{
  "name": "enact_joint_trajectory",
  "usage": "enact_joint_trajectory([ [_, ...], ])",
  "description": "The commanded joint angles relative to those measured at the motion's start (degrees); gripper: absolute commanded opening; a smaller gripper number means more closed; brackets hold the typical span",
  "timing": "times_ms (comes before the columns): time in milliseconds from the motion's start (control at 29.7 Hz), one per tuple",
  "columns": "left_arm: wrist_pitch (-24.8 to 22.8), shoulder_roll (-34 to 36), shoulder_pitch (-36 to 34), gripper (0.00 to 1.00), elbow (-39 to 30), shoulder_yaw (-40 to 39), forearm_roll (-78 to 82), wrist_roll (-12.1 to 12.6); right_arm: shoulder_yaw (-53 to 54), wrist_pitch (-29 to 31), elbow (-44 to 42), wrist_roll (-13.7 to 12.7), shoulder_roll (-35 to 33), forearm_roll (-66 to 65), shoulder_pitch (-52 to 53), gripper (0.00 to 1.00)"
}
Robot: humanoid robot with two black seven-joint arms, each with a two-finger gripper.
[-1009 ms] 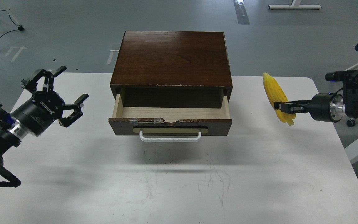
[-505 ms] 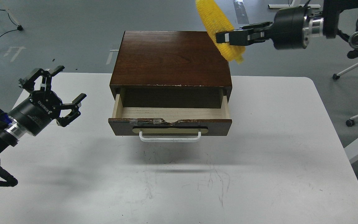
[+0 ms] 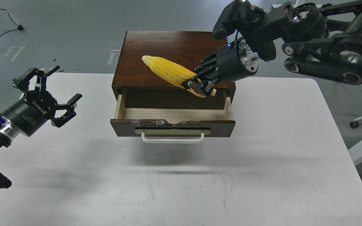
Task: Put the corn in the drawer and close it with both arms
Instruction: 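Lower the corn into the open drawer with the right gripper, then open the right gripper and withdraw it upward from the drawer, then bring the left gripper in front of the drawer handle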
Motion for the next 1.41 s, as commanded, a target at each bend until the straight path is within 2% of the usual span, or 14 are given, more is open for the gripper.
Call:
enact_joint_trajectory([
  [0, 0.0, 0.1, 0.3, 1.00, 0.0, 0.0, 0.0, 0.0, -0.5, -0.2, -1.0, 0.0, 2.3, -0.1, -0.3, 0.41],
  [101, 0.0, 0.4, 0.3, 1.00, 0.0, -0.1, 0.0, 0.0, -0.8, -0.8, -1.5, 0.0, 3.4, 0.0, -0.6, 0.66],
  [168, 0.0, 0.4, 0.3, 1.00, 0.0, -0.1, -0.1, 0.0, -0.9, -0.9, -1.8, 0.0, 3.6, 0.0, -0.8, 0.72],
  [303, 0.0, 0.3, 0.3, 1.00, 0.0, -0.1, 0.0, 0.0, -0.8, -0.9, -1.8, 0.0, 3.3, 0.4, -0.8, 0.96],
  [471, 0.0, 0.2, 0.3, 1.00, 0.4, 0.0, 0.1, 0.0, -0.5, -1.0, -1.8, 0.0, 2.8, 0.7, -0.9, 0.99],
  [639, 0.0, 0.2, -0.3, 1.00, 2.9, 0.3, 0.4, 0.0, 1.6, -1.0, -1.8, 0.0, -0.6, 5.2, -1.1, 0.99],
  [841, 0.0, 0.3, -0.7, 1.00, 11.3, -2.4, 0.2, 0.0, 9.6, -1.2, -1.8, 0.0, -12.0, 24.1, -4.9, 1.00],
  [908, 0.0, 0.0, -1.4, 1.00, 14.2, -4.1, 0.2, 0.0, 13.2, -1.3, -2.0, 0.0, -16.7, 32.2, -9.0, 1.00],
  [942, 0.0, -0.3, -3.2, 1.00, 16.2, -4.5, 0.2, 0.0, 17.5, -1.4, -2.2, 0.0, -20.8, 39.4, -14.7, 1.00],
  [1009, 0.0, -0.3, -3.7, 1.00, 16.6, -4.5, 0.2, 0.0, 19.4, -1.4, -2.3, 0.0, -22.0, 41.8, -17.0, 1.00],
  [1076, 0.0, -0.4, -5.0, 1.00, 17.6, -4.5, 0.3, 0.0, 28.2, -1.4, -2.9, 0.0, -25.0, 51.0, -28.2, 1.00],
  [1177, 0.0, -0.4, -5.7, 1.00, 17.6, -4.7, 0.7, 0.0, 34.8, -1.4, -4.8, 0.0, -25.8, 56.7, -37.4, 1.00],
  [1245, 0.0, -0.4, -7.6, 1.00, 16.6, -4.8, 2.0, 0.0, 42.9, -1.3, -7.5, 0.0, -25.4, 62.2, -47.8, 1.00],
  [1379, 0.0, 0.4, -12.8, 1.00, 13.2, -4.8, 9.6, 0.0, 49.2, -1.3, -9.5, 0.0, -24.9, 65.3, -57.0, 1.00],
])
